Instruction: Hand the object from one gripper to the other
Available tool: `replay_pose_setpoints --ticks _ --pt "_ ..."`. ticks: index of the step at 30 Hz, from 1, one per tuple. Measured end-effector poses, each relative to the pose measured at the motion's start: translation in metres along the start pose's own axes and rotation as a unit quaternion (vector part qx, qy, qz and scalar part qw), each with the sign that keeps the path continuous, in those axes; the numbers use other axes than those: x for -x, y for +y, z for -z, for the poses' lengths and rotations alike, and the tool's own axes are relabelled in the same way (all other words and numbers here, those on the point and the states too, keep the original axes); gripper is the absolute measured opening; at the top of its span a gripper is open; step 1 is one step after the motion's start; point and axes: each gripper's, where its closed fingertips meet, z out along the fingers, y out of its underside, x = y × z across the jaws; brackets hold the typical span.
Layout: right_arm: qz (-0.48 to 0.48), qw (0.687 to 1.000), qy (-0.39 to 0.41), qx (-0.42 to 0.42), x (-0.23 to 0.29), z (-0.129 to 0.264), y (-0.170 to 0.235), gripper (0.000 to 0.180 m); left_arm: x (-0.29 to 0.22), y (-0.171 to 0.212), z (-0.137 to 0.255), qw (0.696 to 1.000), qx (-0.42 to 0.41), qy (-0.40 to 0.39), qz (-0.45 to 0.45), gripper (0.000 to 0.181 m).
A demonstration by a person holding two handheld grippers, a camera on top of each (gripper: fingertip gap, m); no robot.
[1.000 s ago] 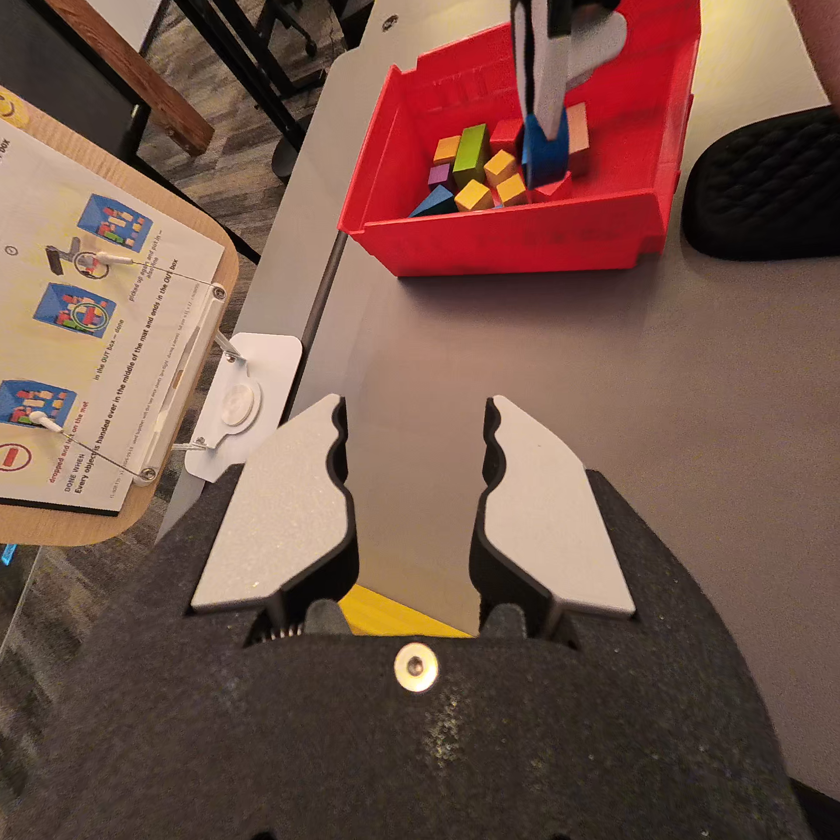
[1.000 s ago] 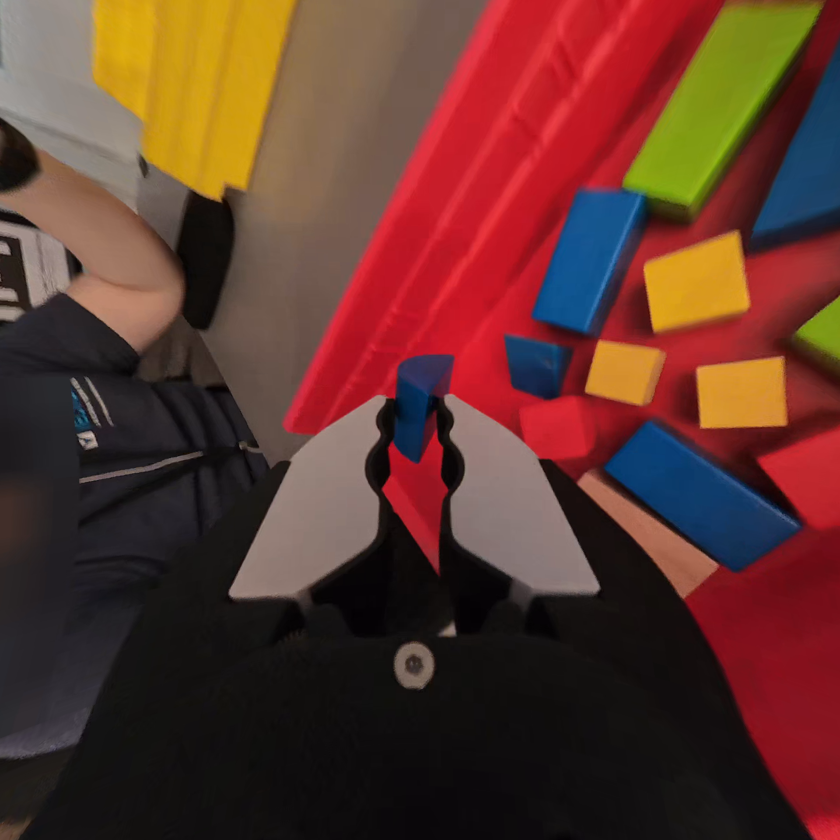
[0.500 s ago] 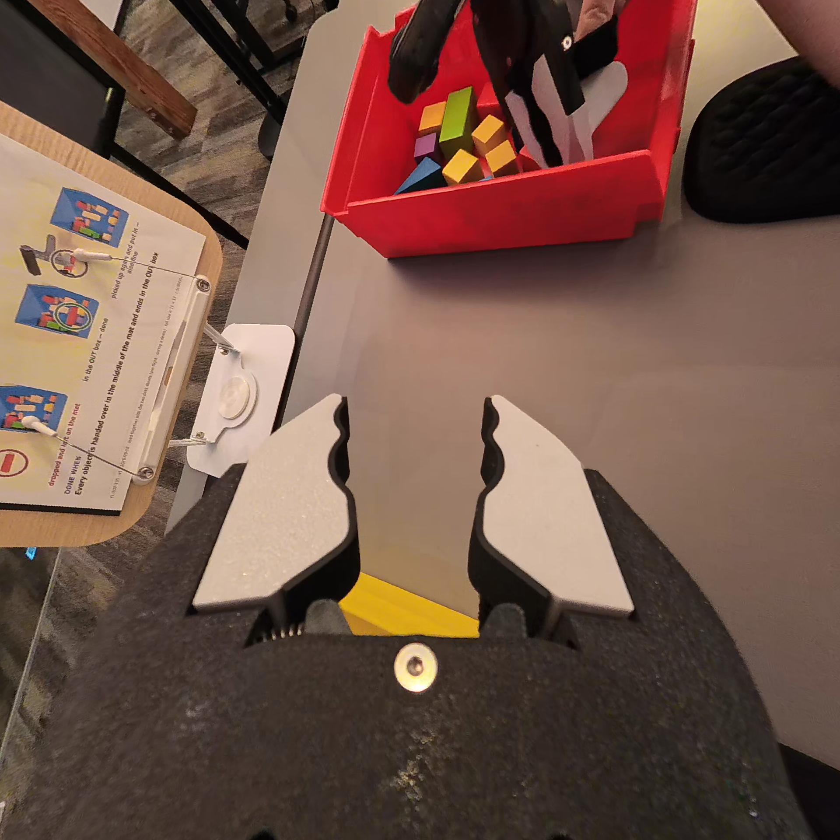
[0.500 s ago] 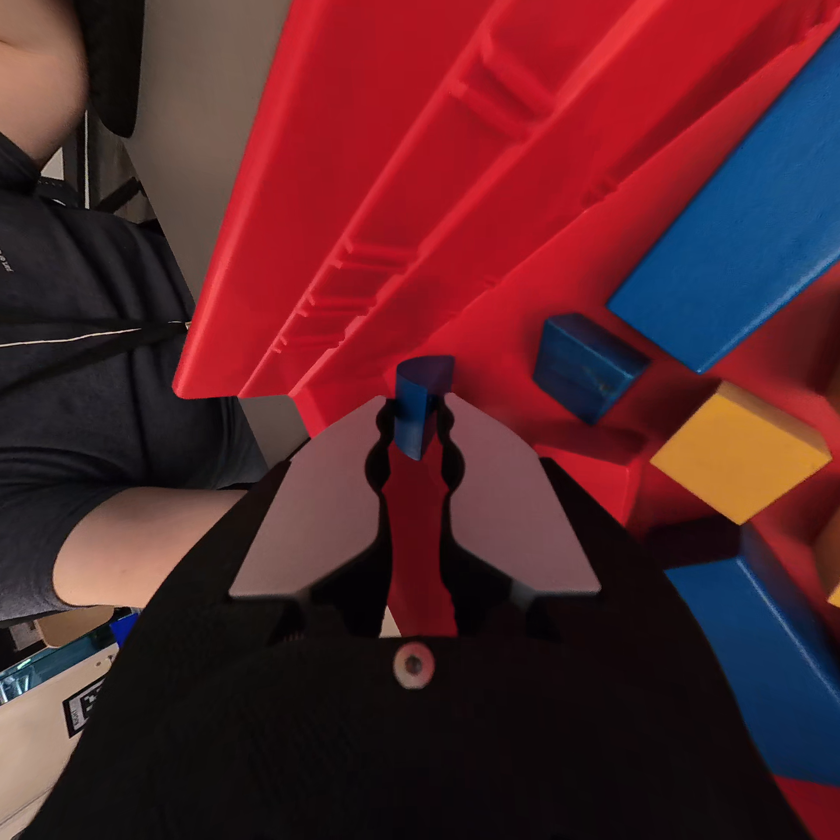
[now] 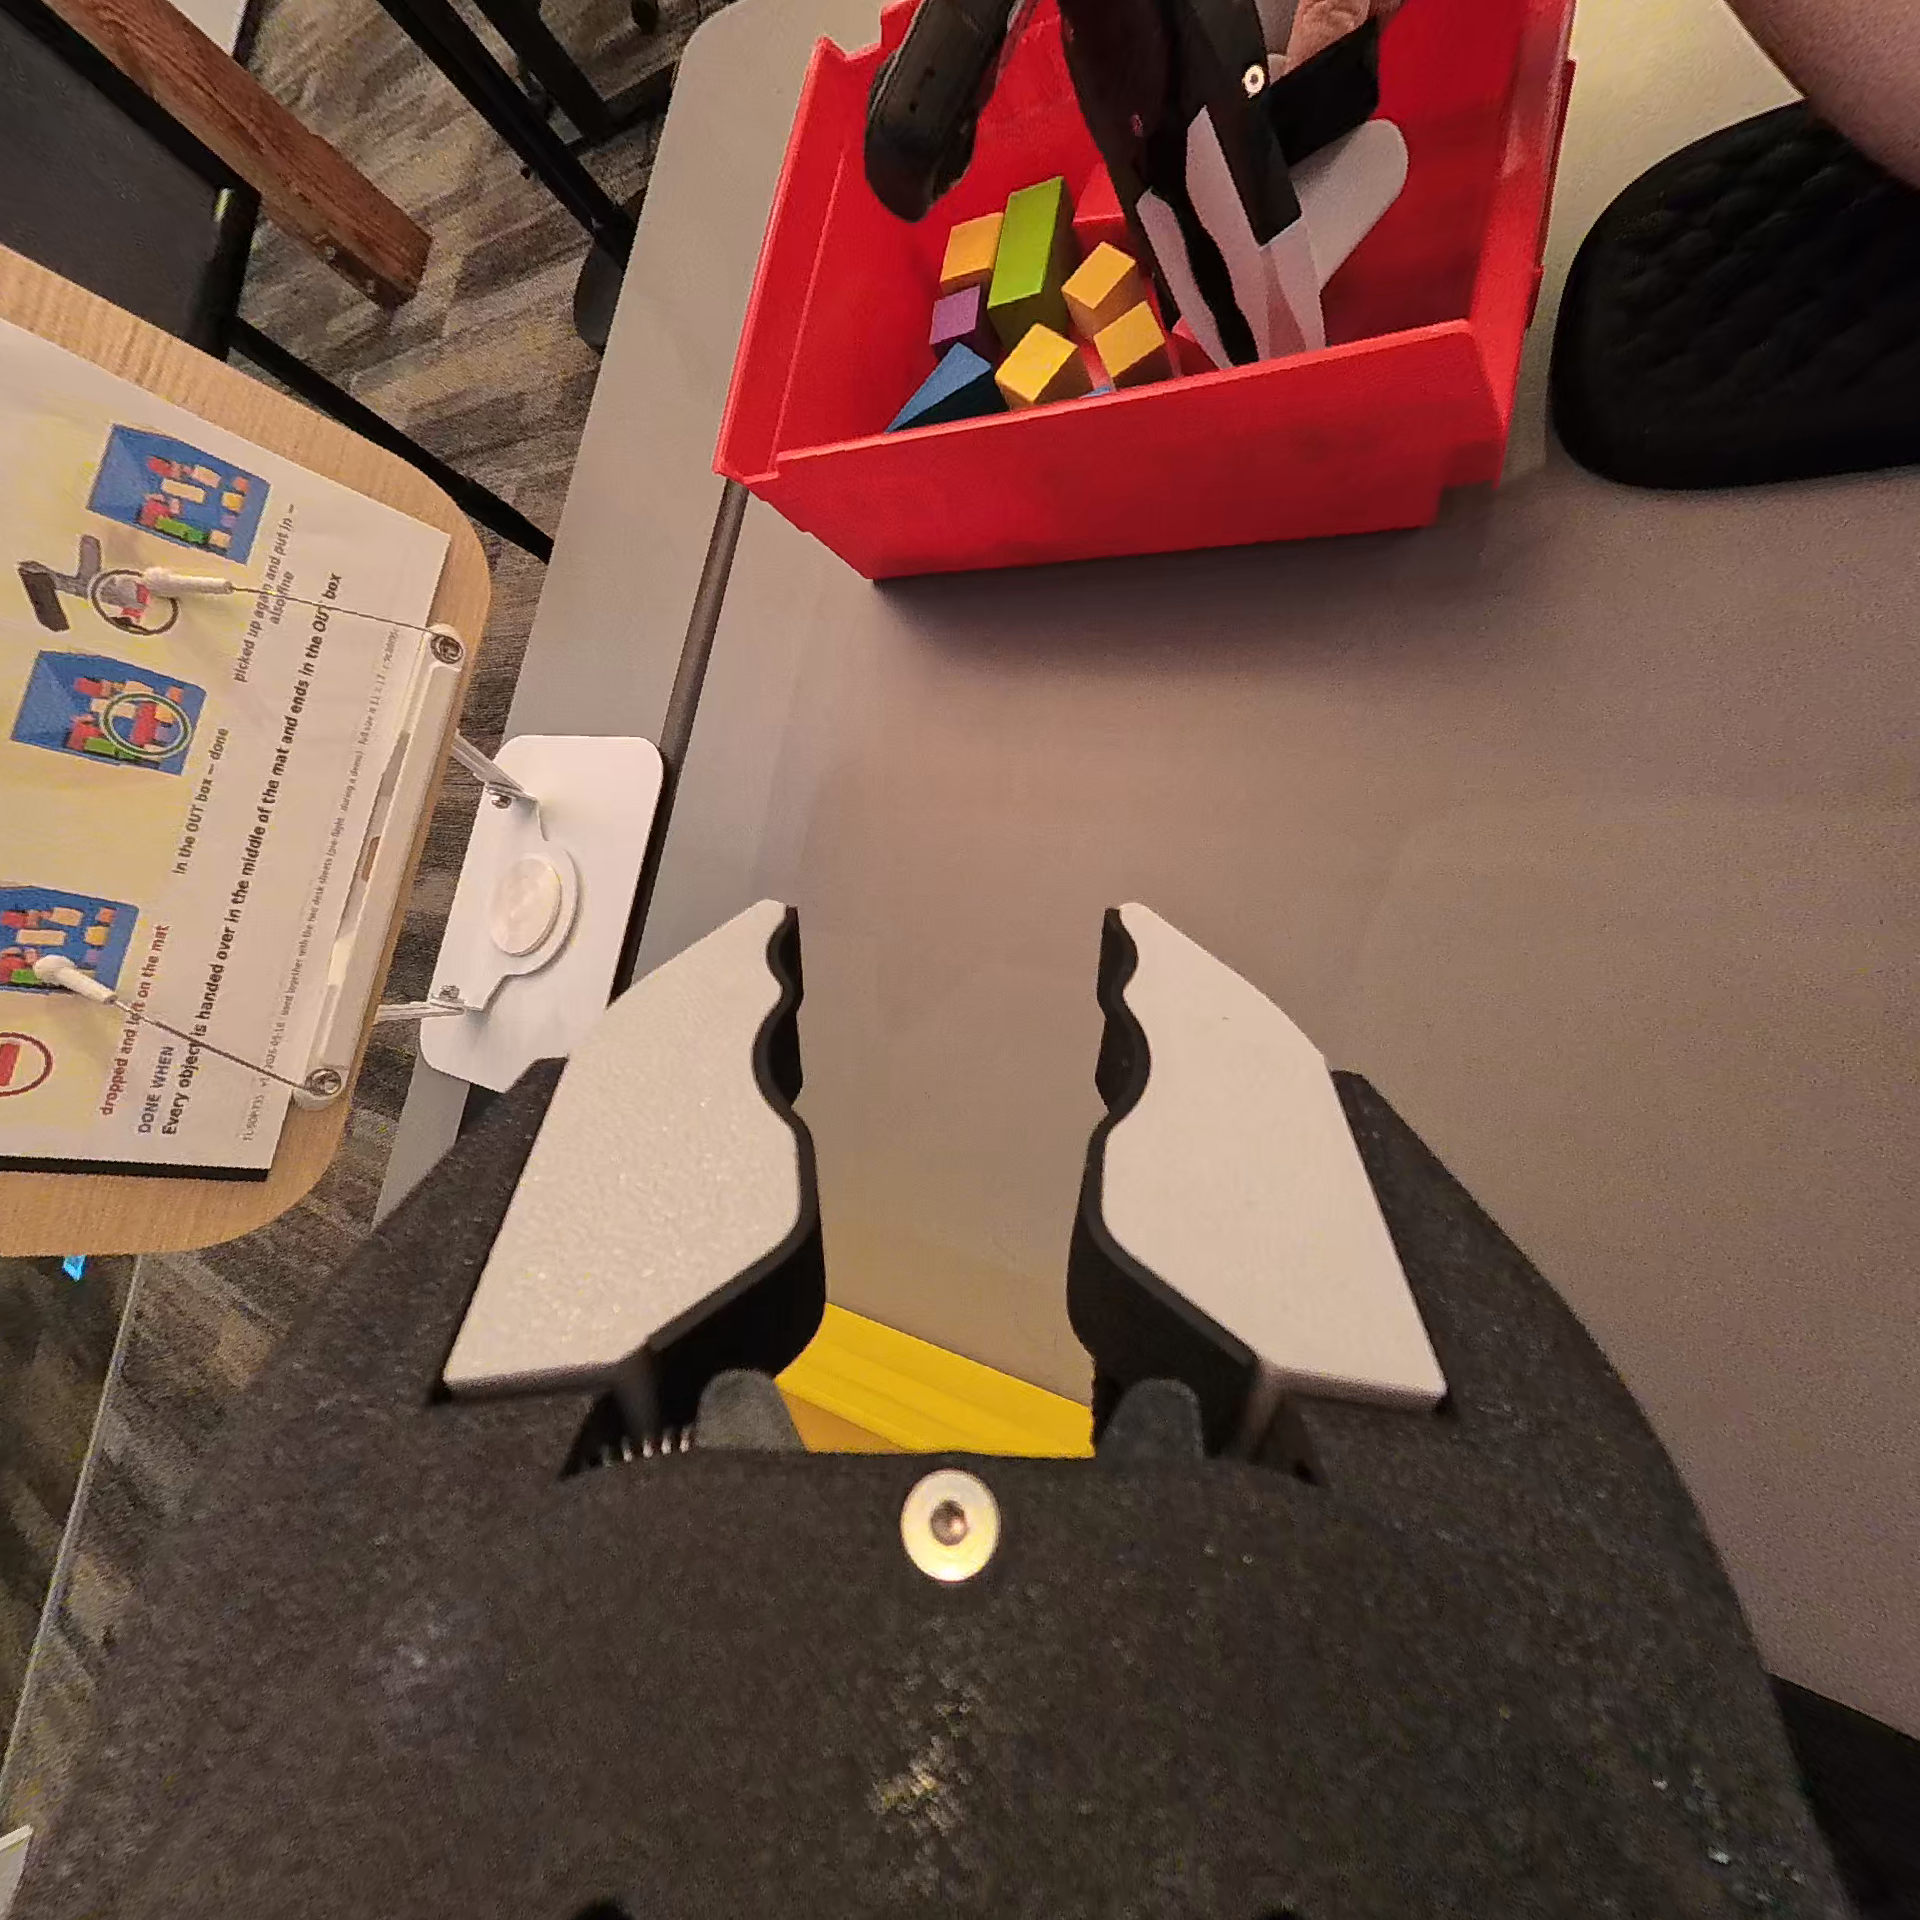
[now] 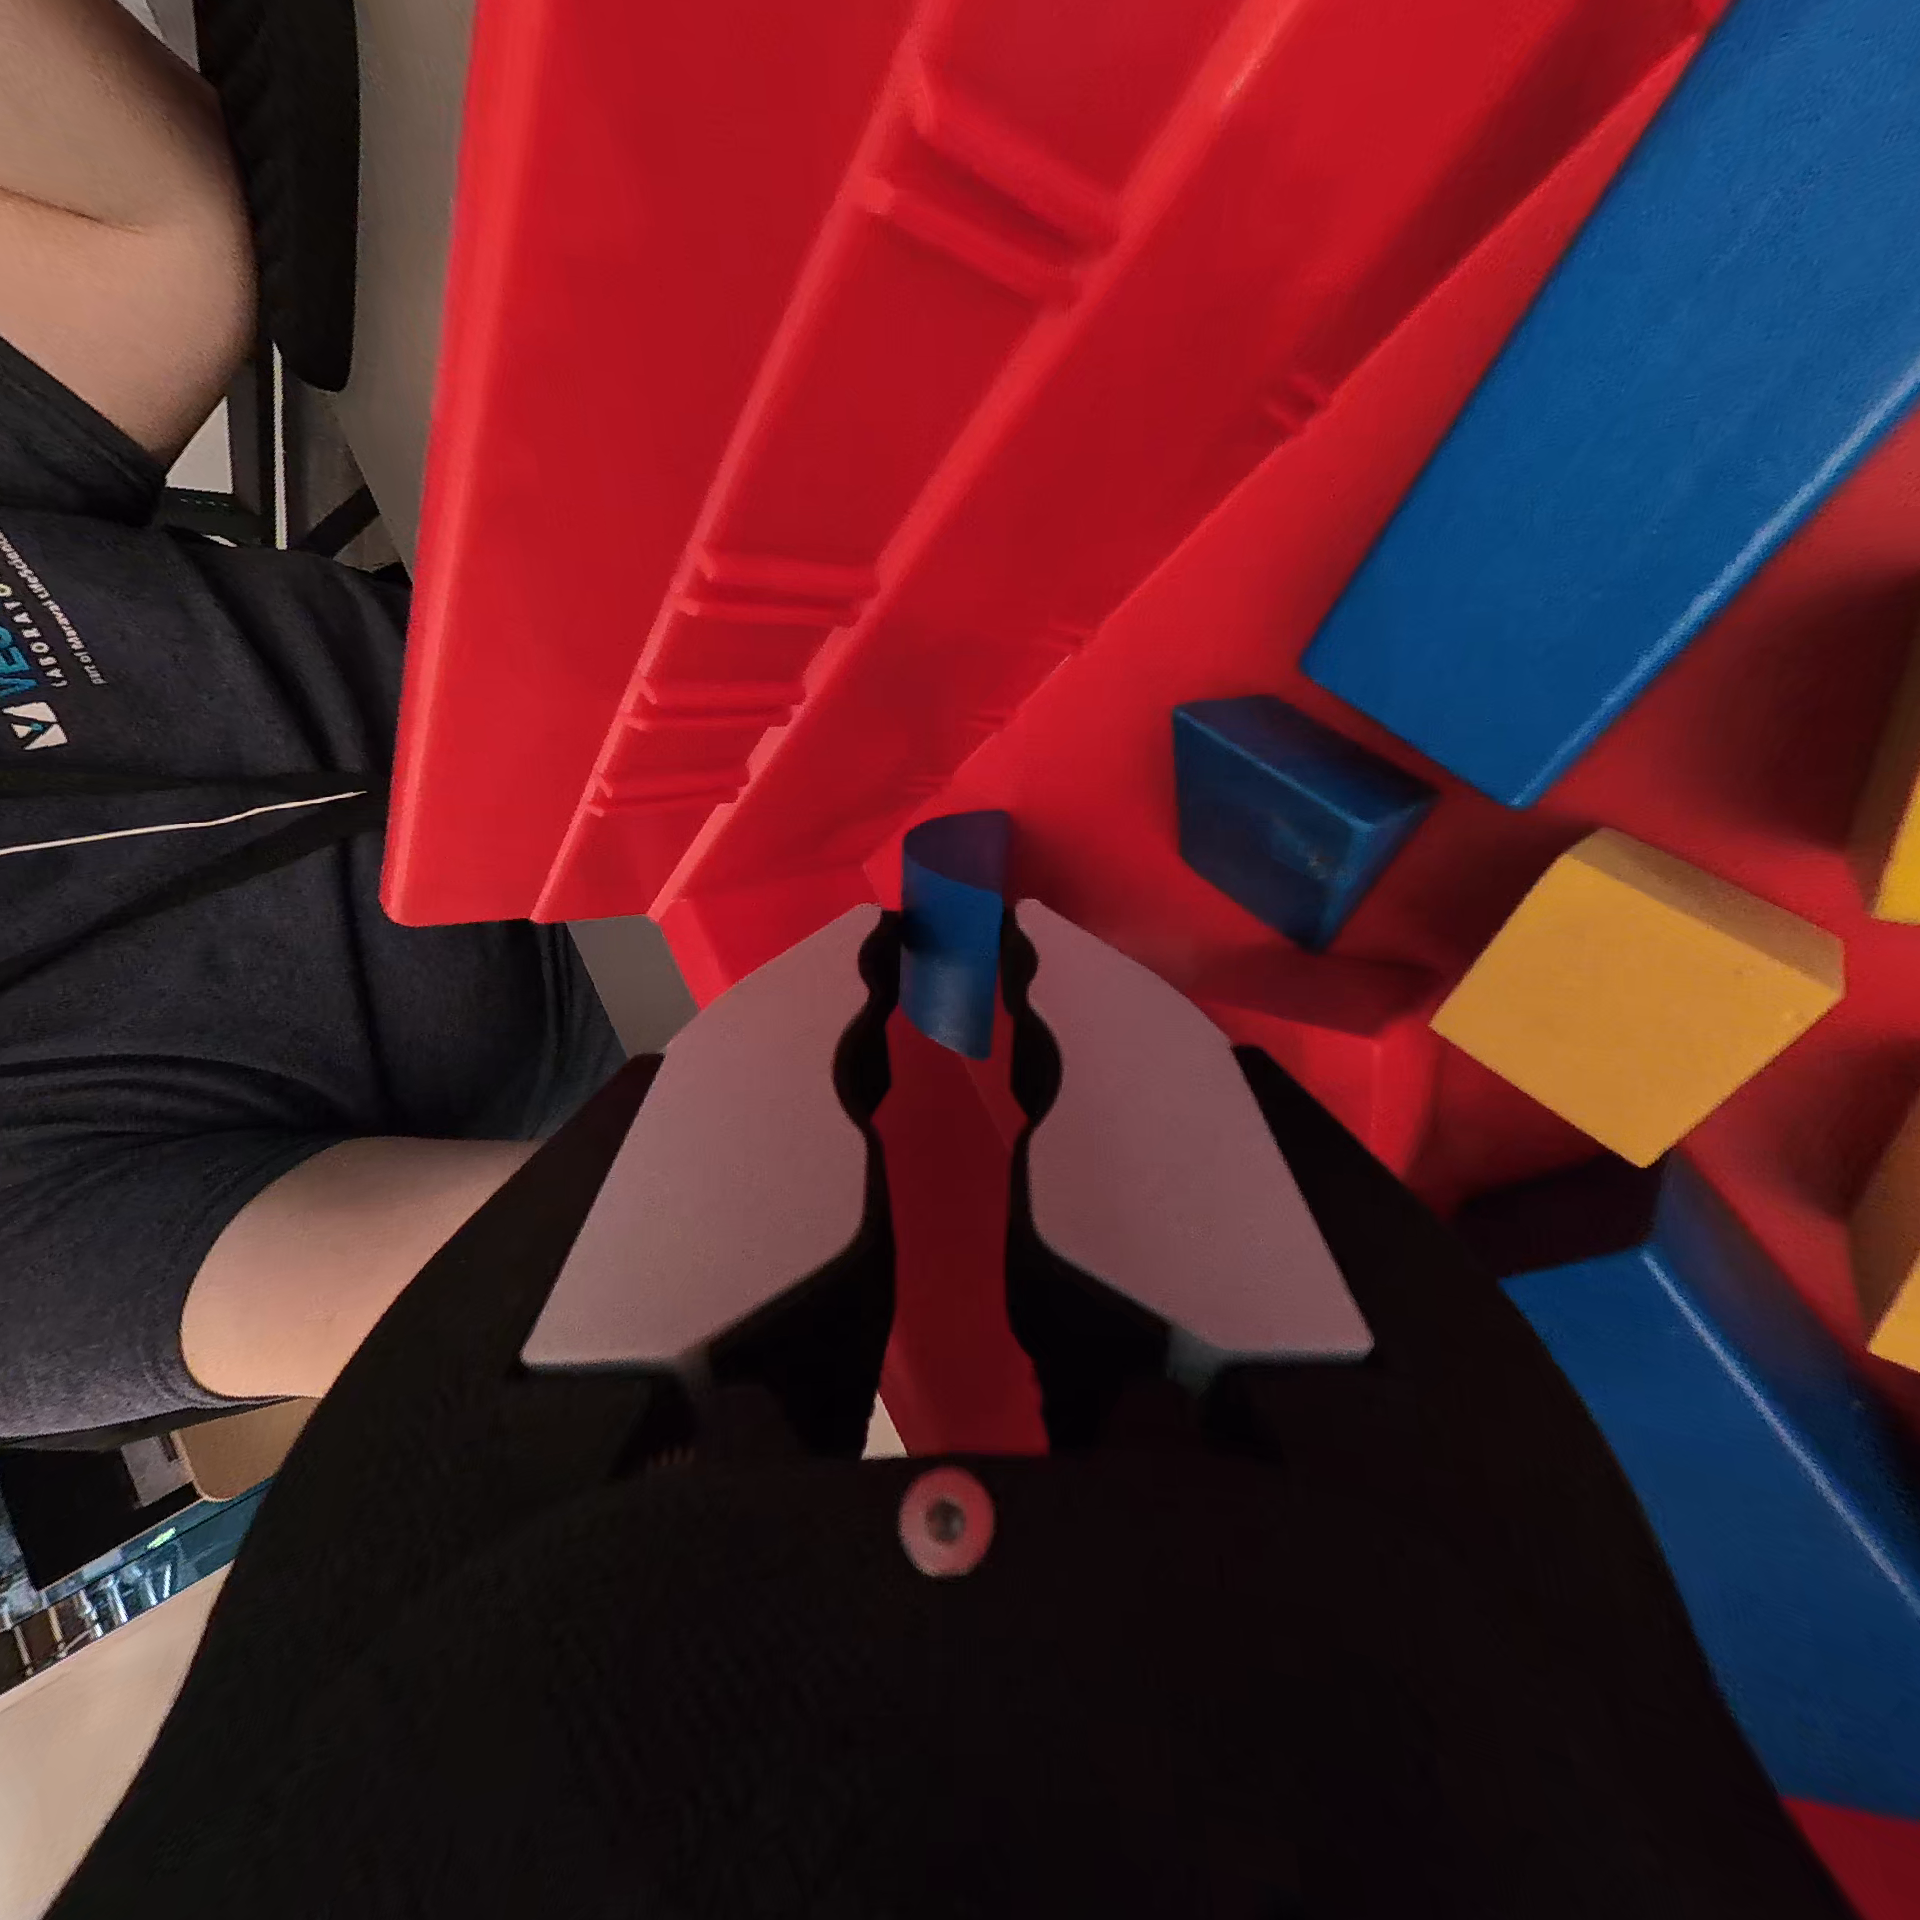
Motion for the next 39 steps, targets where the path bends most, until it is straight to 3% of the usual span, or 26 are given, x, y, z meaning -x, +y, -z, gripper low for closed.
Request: replay_pose_setpoints --ticks 39 --pt "-0.012 0.998 0.062 -0.004 -0.01 0.006 -0.005 0.025 -0.004 0.004 -0.003 1.0 0.018 0.001 -0.011 0.051"
